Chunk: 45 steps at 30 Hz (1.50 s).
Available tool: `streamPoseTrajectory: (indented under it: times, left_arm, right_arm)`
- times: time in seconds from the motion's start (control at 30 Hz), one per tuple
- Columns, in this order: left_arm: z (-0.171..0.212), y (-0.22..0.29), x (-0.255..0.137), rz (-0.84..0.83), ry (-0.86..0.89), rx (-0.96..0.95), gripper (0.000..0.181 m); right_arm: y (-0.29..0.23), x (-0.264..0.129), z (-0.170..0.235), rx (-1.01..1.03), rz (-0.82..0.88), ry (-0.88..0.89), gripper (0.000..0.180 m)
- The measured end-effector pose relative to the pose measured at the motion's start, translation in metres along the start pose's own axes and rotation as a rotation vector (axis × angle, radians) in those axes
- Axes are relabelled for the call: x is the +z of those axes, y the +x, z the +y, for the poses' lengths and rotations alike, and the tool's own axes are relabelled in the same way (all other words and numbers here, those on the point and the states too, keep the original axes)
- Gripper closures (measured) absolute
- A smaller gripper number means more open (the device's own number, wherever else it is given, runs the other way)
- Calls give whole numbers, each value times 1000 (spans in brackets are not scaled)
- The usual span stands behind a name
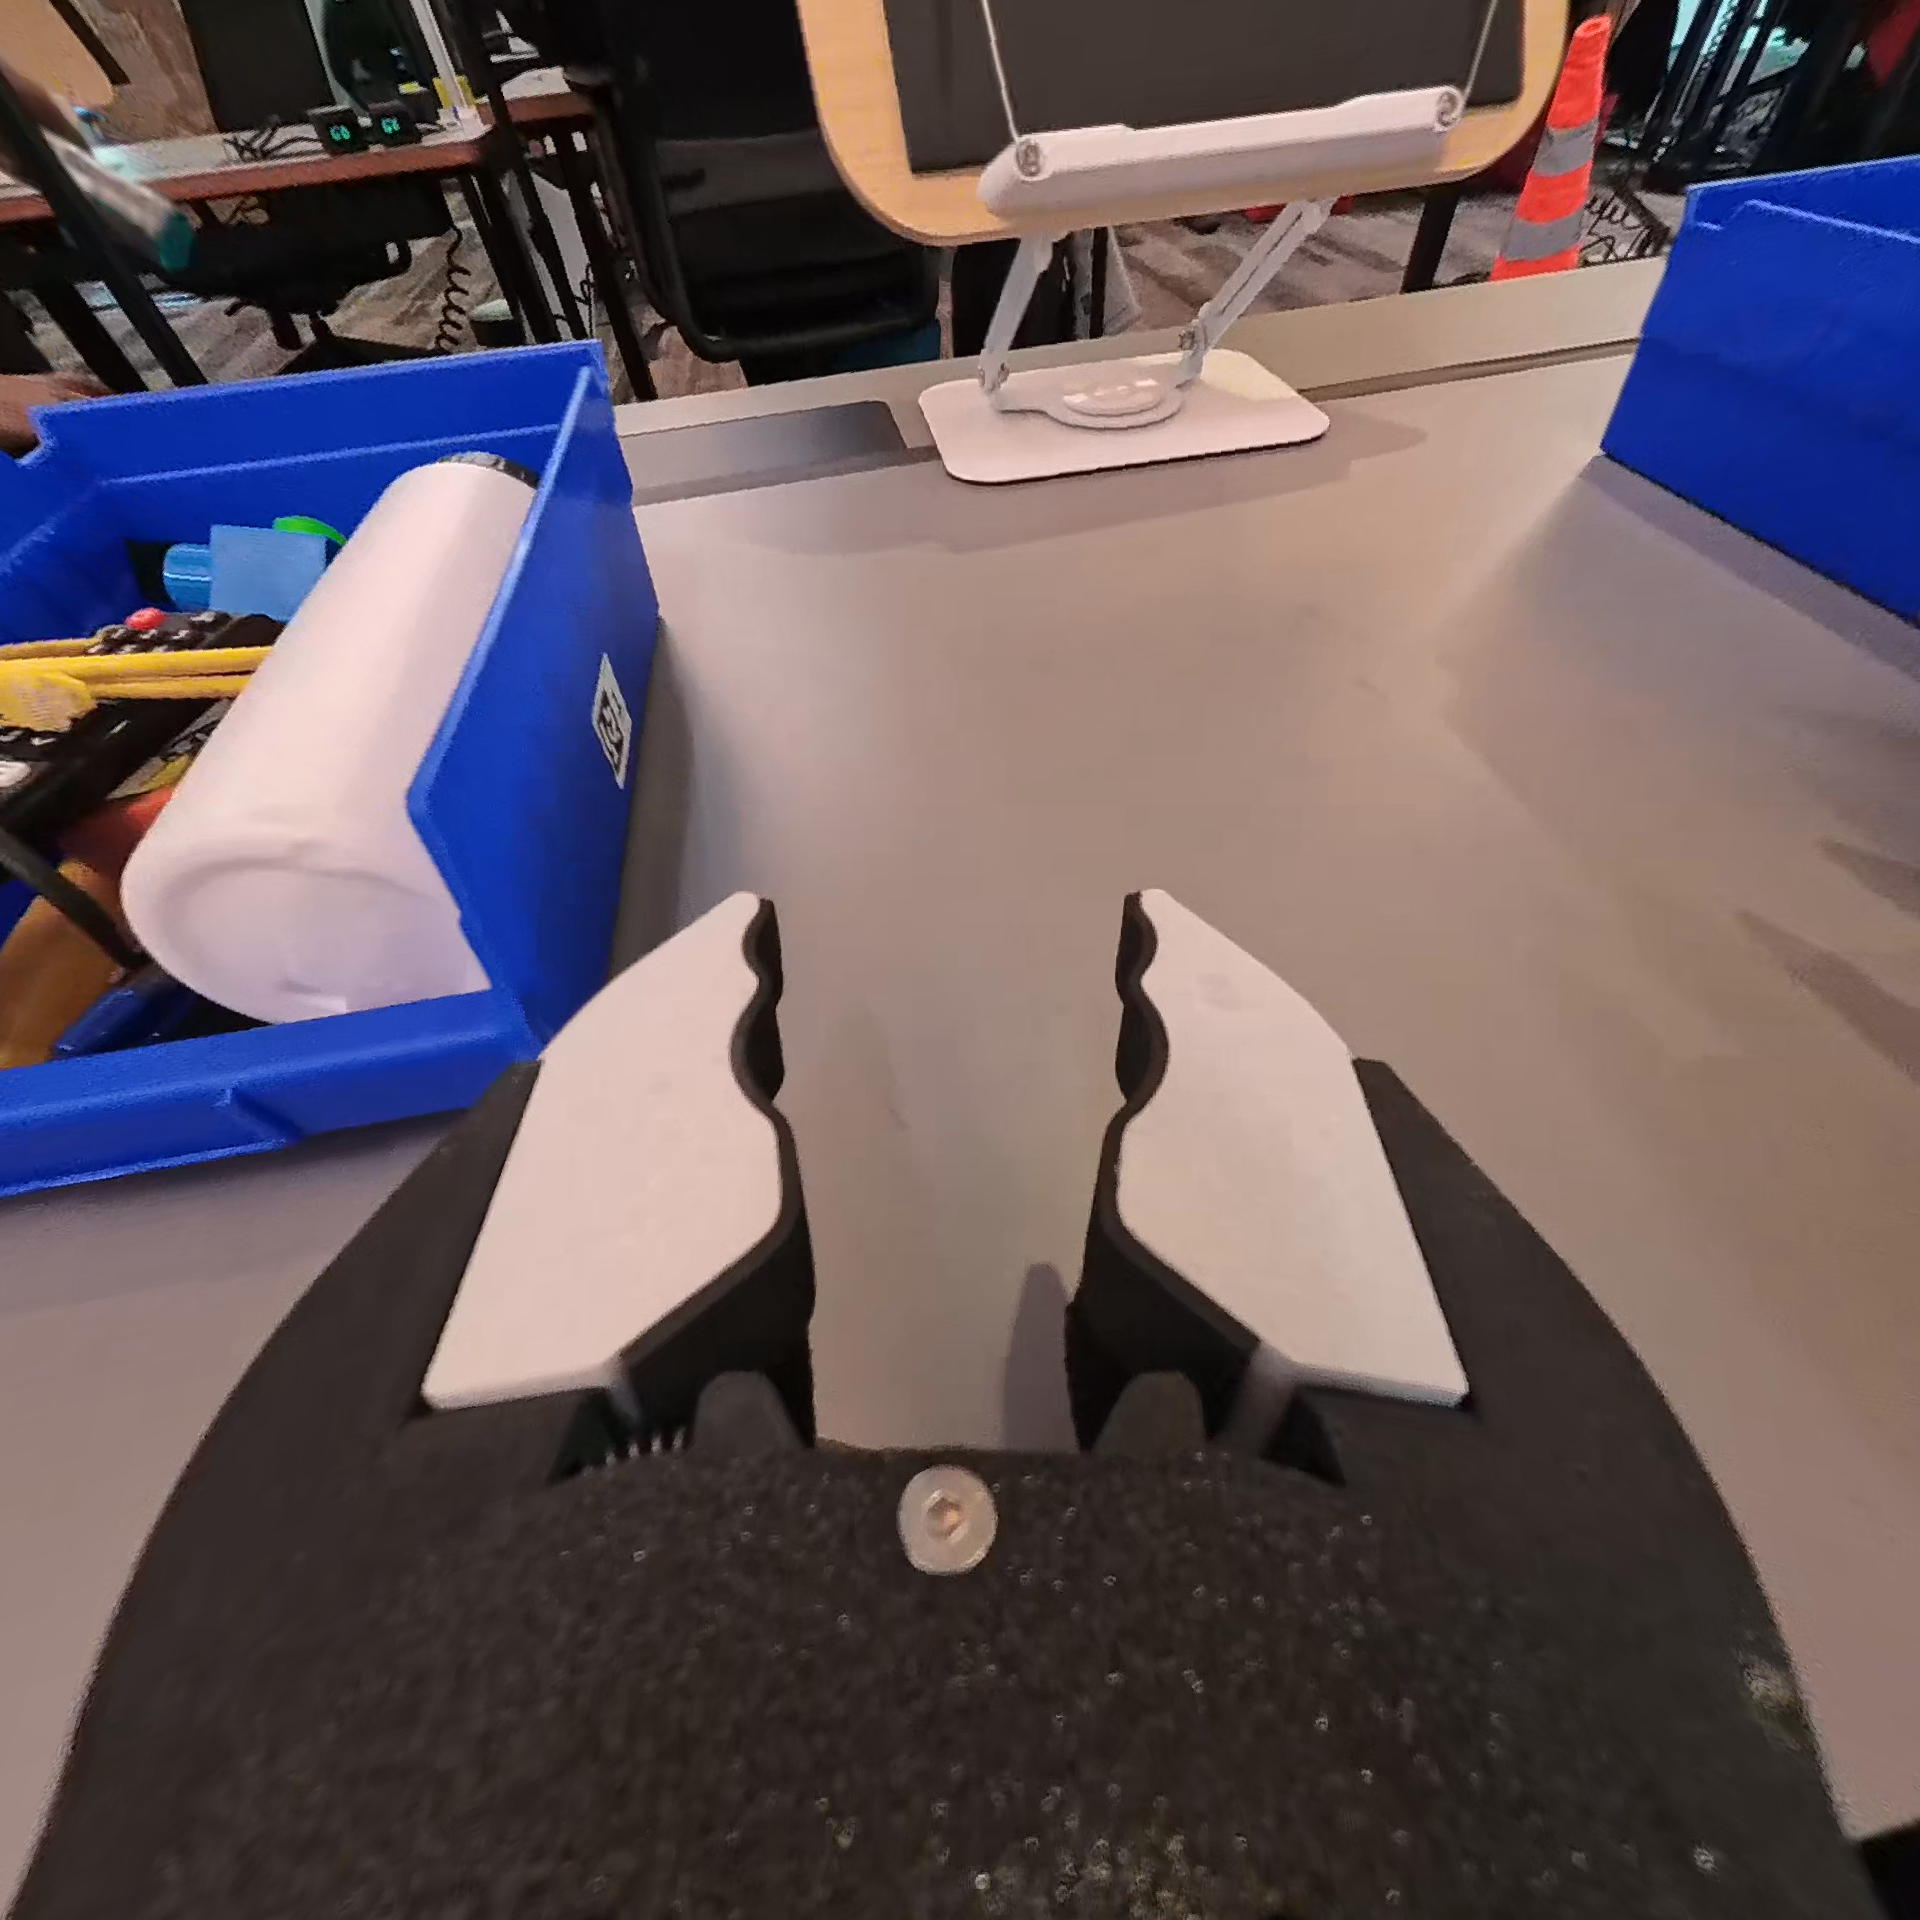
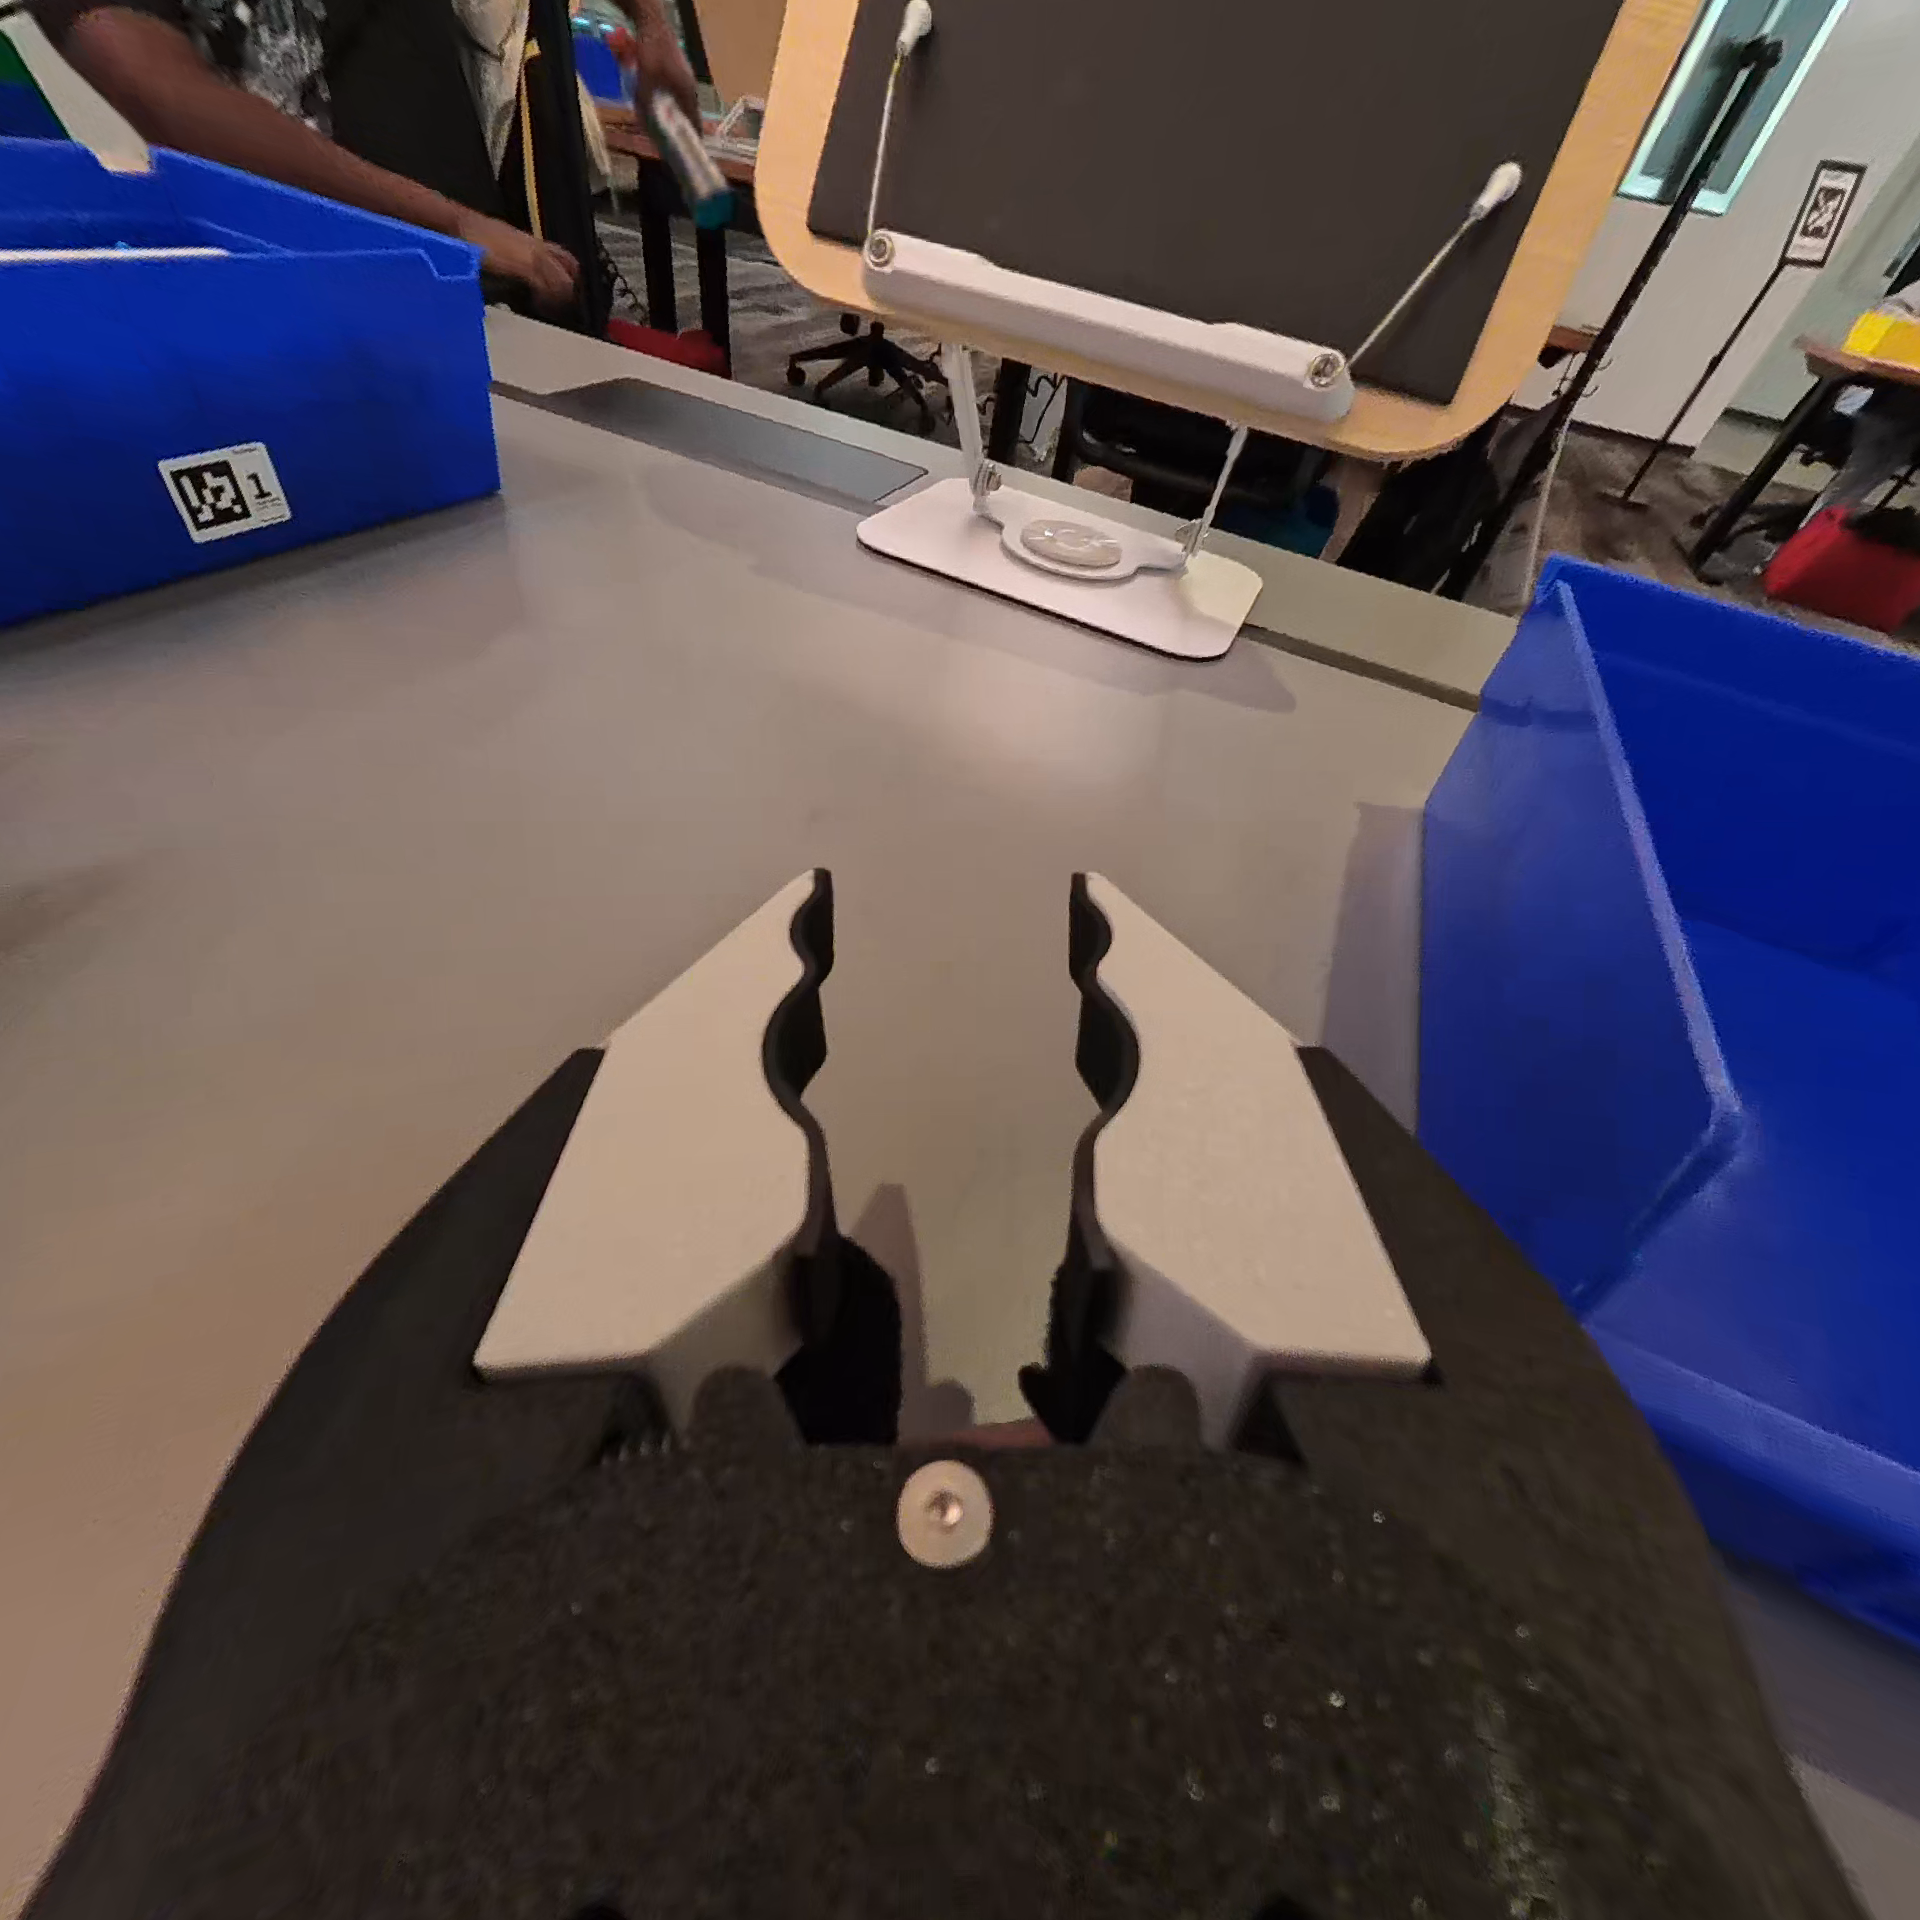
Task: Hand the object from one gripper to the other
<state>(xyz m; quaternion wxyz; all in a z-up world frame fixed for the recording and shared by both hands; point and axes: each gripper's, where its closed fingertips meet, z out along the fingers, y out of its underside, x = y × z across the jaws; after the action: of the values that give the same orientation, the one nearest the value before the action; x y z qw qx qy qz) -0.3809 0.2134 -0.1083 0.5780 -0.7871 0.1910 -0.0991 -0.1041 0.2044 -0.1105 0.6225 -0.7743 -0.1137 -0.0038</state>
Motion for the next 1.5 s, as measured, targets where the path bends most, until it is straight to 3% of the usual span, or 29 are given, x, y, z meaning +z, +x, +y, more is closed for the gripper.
streamPoseTrajectory:
  times: [0.2,0.5,0.67,0.77,0.87,0.93,1.07,1.23,1.3,1.5]
  left_arm:
    - [-22,-8,10,19,42,-47,114]
    - [-3,-14,2,88,-25,-23,116]
    - [-28,-5,-18,339,-24,-66,113]
    - [-51,-37,-22,424,-84,70,120]
    - [-67,-107,2,325,-238,288,123]
    - [-67,-150,26,294,-365,450,135]
    - [-38,-198,75,332,-684,662,132]
    - [-8,-216,106,358,-912,767,140]
    - [0,-220,109,343,-952,829,162]
    - [-20,-227,107,251,-861,915,170]
  right_arm:
    - [15,17,-6,127,-43,1,134]
    - [7,25,0,128,-110,-14,134]
    - [-8,27,0,74,-157,-13,134]
    - [-12,27,1,67,-180,-20,134]
    - [-13,26,1,103,-199,-19,134]
    - [-11,26,2,115,-202,-27,134]
    - [-5,27,3,119,-187,-29,134]
    - [-2,26,6,124,-176,-37,134]
    - [-1,25,7,120,-173,-40,134]
    - [0,25,7,136,-182,-45,134]
